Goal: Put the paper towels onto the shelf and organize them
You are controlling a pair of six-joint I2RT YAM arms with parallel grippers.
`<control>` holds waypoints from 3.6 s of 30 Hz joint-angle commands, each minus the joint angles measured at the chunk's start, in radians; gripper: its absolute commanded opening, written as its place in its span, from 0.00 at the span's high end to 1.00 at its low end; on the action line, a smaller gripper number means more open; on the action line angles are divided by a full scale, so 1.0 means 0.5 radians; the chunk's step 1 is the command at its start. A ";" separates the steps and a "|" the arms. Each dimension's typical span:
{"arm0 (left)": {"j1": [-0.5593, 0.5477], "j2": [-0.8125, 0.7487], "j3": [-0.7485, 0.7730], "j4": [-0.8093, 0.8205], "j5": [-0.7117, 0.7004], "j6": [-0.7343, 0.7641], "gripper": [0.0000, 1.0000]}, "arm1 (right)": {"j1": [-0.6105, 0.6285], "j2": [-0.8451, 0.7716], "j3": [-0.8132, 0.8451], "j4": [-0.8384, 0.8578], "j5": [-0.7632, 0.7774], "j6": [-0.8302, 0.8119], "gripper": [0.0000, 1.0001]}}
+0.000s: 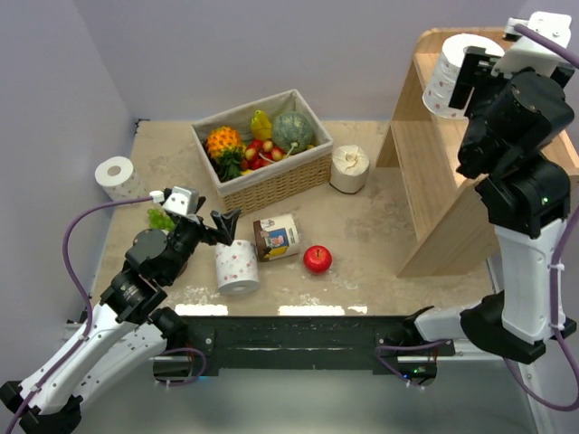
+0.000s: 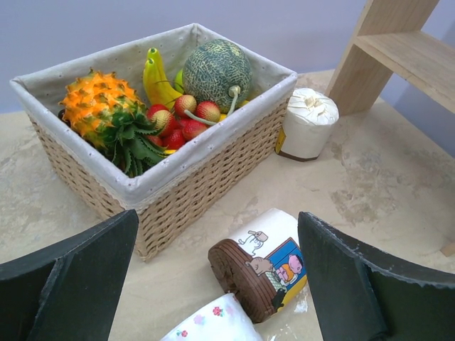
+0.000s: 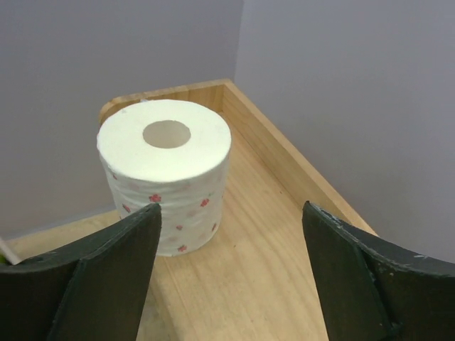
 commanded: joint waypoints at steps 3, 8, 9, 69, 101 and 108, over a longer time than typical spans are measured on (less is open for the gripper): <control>0.005 -0.007 -0.006 0.051 0.045 0.004 0.01 | -0.007 -0.039 -0.114 -0.383 -0.201 0.399 0.32; 0.005 0.017 -0.006 0.060 0.085 0.013 0.01 | -0.004 -0.002 -0.209 -0.401 -0.248 0.452 0.32; 0.002 0.024 -0.006 0.057 0.085 0.016 0.01 | -0.004 0.004 -0.218 -0.383 -0.251 0.452 0.32; 0.005 0.324 0.138 -0.256 -0.378 -0.281 0.01 | -0.657 0.170 -0.380 0.040 -1.223 0.286 0.29; 0.005 -0.228 0.630 -0.744 -0.568 -0.251 0.01 | 1.644 -0.098 -2.693 1.902 -1.141 -0.084 0.07; 0.002 -0.363 0.382 -0.661 -0.697 -0.202 0.01 | 1.883 0.301 -2.878 2.515 -1.018 -0.459 0.04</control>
